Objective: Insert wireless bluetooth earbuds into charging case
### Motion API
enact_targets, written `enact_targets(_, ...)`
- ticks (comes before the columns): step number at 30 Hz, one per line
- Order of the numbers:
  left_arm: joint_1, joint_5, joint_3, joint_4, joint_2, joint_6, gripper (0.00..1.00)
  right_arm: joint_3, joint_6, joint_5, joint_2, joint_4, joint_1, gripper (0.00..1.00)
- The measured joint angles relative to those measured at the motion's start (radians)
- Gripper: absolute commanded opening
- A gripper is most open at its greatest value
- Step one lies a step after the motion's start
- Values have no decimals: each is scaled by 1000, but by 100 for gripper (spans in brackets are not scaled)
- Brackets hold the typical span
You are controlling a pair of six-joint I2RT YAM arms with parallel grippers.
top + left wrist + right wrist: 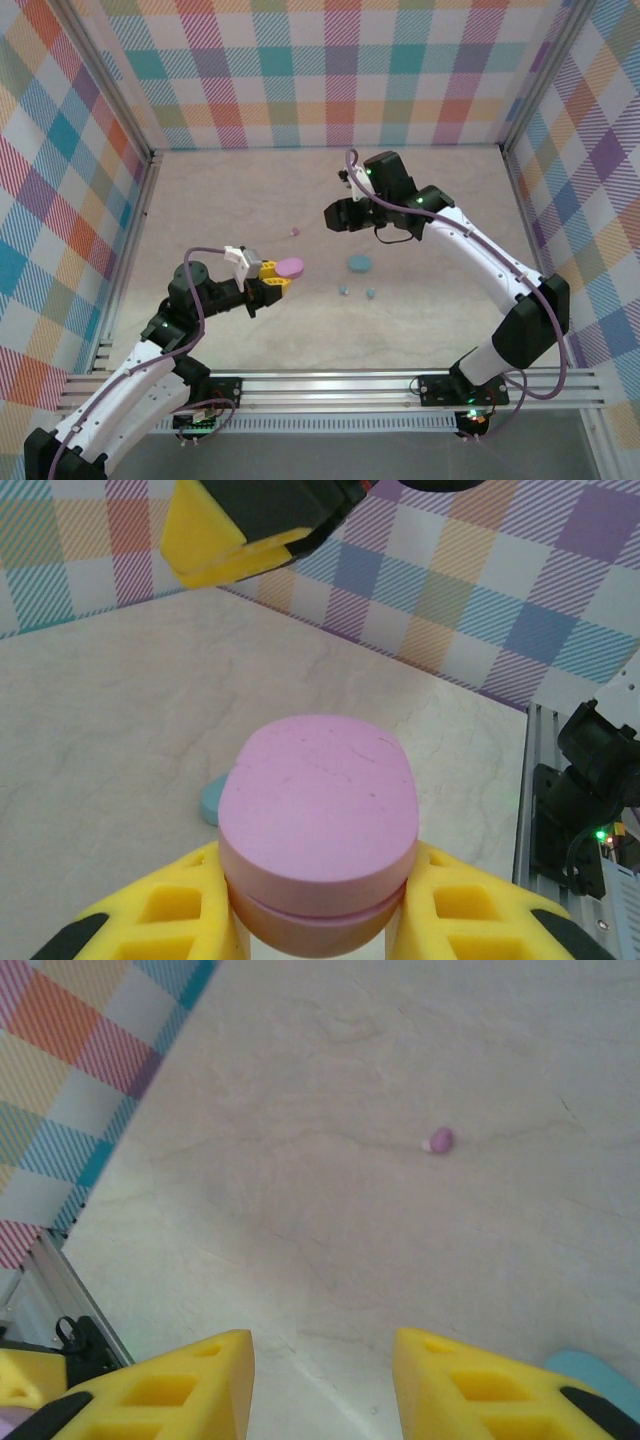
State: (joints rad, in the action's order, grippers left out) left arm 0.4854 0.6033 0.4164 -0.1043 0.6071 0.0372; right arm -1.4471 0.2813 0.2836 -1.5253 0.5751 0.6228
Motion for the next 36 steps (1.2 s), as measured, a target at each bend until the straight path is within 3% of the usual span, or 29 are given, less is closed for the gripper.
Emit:
enact_targets(10, -11, 1, 2, -2, 32, -3, 0, 10, -8, 64, -77, -27, 0, 37)
enact_targets(20, -17, 42, 106, -5, 159, -14, 0, 286, -133, 130, 245, -148, 157, 49)
enact_targets(36, -24, 94, 150, -10, 216, -24, 0, 158, -276, 36, 150, -84, 210, 49)
